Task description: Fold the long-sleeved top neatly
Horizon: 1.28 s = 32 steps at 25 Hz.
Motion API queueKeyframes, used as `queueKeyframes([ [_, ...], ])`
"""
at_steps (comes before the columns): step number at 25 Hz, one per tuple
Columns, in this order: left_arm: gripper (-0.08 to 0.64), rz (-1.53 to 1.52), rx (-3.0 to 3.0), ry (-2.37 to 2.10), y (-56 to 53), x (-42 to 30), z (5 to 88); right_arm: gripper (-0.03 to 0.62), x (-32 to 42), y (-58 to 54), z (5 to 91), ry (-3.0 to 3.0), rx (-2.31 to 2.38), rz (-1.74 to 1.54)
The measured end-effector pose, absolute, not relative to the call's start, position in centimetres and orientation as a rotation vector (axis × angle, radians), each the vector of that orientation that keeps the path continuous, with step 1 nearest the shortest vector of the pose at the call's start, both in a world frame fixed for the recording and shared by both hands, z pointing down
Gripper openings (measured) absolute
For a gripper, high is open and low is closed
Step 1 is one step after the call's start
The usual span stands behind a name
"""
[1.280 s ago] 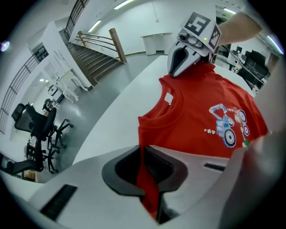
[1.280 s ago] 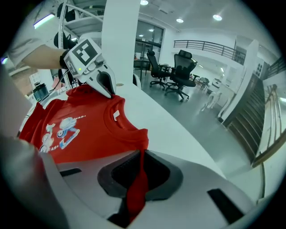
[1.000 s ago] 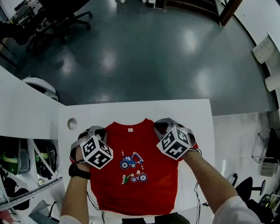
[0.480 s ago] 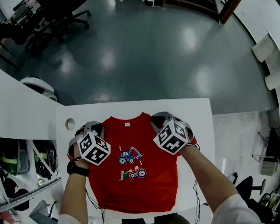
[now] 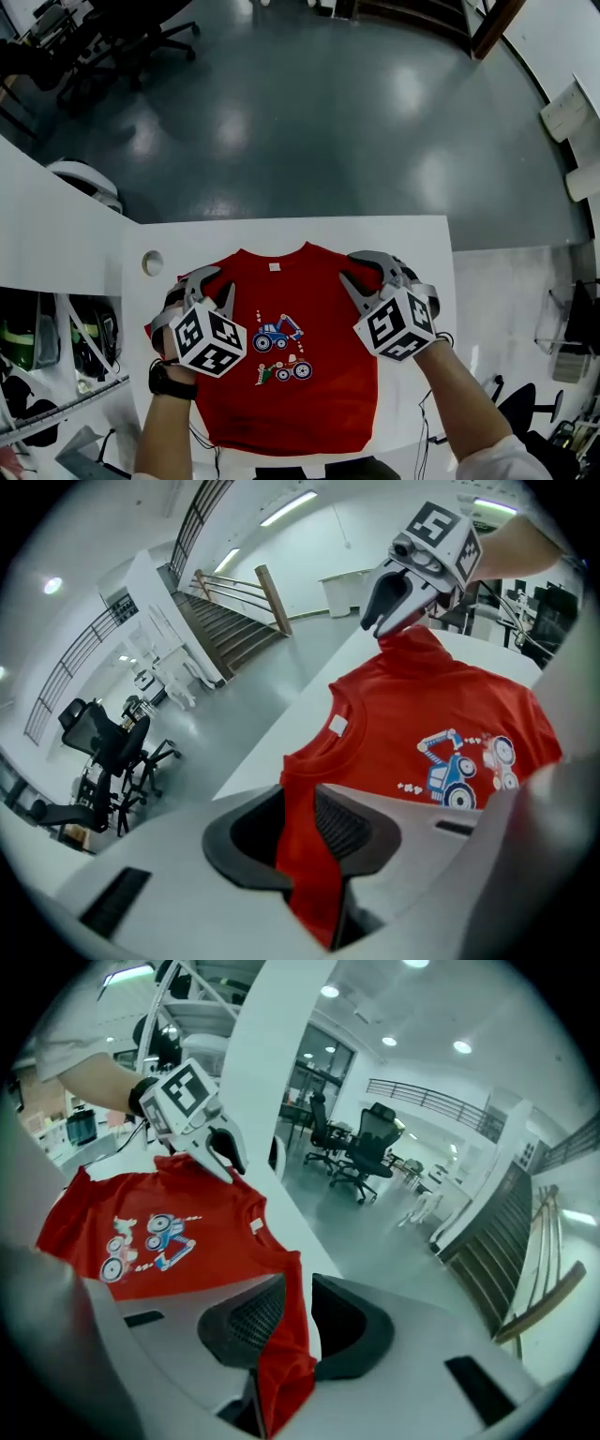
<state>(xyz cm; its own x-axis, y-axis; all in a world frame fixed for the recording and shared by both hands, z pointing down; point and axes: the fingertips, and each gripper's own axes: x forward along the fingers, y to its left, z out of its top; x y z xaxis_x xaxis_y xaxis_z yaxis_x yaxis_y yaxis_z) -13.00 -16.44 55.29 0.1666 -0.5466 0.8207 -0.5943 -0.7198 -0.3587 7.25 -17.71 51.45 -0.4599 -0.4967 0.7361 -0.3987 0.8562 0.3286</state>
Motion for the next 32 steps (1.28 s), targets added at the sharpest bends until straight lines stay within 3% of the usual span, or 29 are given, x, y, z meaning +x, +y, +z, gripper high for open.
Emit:
queueKeyframes([
  [15,0.103,1.65,2.436,-1.025,-12.4,-9.3,55.2,0.098,8.1,-11.8,58.5,-1.795,0.298,-0.06],
  [21,0.103,1.645,2.428,-1.008,-11.8,-9.3,55.7,0.037,7.9,-11.9,59.6,-1.766,0.284,-0.026],
  [32,0.103,1.635,2.428,-0.989,-11.5,-9.1,55.8,0.025,8.9,-13.1,54.1,-1.872,0.471,-0.012],
])
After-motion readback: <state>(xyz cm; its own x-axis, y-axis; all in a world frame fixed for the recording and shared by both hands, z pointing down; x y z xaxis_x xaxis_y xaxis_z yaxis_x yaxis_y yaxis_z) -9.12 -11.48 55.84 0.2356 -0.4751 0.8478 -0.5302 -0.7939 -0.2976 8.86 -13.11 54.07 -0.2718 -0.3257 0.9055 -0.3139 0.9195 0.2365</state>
